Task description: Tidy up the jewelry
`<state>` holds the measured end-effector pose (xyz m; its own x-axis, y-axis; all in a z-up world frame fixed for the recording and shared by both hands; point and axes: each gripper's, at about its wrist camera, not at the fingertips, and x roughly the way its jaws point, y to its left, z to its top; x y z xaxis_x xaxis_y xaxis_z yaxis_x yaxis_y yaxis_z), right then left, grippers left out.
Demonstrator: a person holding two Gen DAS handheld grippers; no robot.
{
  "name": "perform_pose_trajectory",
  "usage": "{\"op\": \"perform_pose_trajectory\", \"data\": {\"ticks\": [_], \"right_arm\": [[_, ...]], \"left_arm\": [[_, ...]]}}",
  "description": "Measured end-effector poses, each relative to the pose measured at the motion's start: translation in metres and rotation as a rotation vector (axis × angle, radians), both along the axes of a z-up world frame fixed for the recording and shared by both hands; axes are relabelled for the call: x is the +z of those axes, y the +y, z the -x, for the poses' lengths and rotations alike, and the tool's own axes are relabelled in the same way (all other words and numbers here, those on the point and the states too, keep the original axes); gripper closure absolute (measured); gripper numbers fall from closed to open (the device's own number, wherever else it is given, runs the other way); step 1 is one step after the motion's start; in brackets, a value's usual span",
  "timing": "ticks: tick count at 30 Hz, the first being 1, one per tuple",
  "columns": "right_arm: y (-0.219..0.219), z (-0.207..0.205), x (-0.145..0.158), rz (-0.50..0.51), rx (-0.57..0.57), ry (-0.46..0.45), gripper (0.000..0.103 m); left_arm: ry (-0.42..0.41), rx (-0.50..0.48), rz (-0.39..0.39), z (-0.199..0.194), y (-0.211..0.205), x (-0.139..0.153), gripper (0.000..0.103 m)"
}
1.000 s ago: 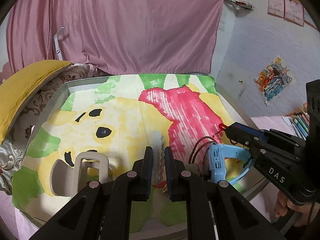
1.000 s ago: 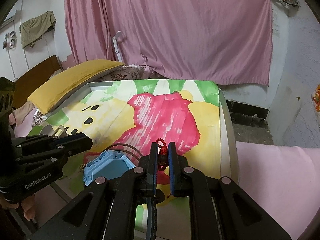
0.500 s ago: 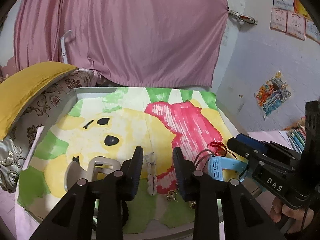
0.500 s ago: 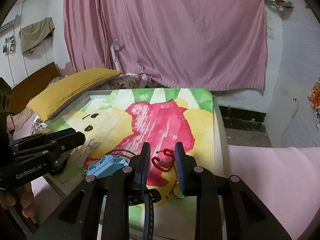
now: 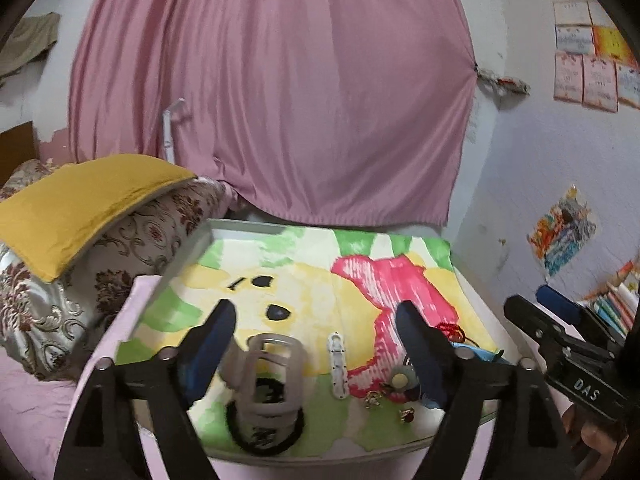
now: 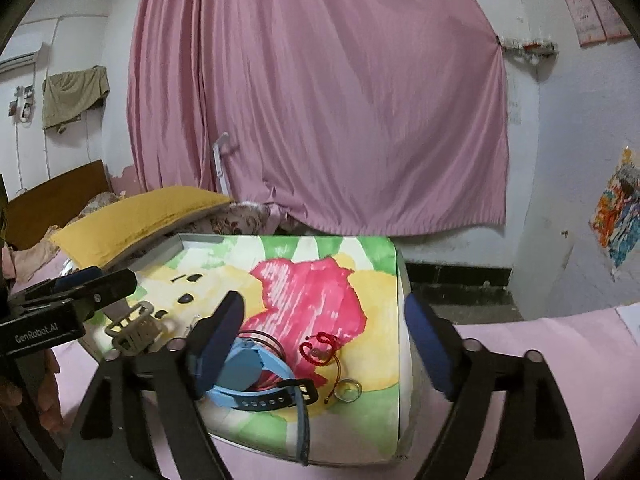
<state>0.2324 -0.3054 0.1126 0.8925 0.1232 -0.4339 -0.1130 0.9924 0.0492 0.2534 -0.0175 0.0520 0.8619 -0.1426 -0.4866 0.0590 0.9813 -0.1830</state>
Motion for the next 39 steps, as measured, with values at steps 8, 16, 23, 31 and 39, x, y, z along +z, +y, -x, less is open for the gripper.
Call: {"op": "perform_pose_trajectory", "data": {"ticks": [8,16,23,31,39], "right_arm": [[0.008,0.027,0.009,0.015,0.007,-0.064,0.004],[0.009,0.061,0.012,0.005,-0.003,-0.061,0.003],[0.008,0.099,0.012,-0.007,-0.007,-0.046,0.003],[0.005,0.131,0.007,-0.021,-0.019,-0.047,0.002],[0.001,0.160,-0.003,-0.016,-0.047,-0.056,0.002]], "left_arm": [[-0.045,0.015,-0.045,0.032,0.010,0.007,0.004],[-0.080,0.019,-0.063,0.067,0.018,0.009,0.001],[-0.101,0.010,-0.067,0.101,0.023,0.012,0.001],[-0.112,0.014,-0.074,0.135,0.028,0.010,0.001],[-0.129,0.022,-0.082,0.162,0.032,0.003,0.001]]}}
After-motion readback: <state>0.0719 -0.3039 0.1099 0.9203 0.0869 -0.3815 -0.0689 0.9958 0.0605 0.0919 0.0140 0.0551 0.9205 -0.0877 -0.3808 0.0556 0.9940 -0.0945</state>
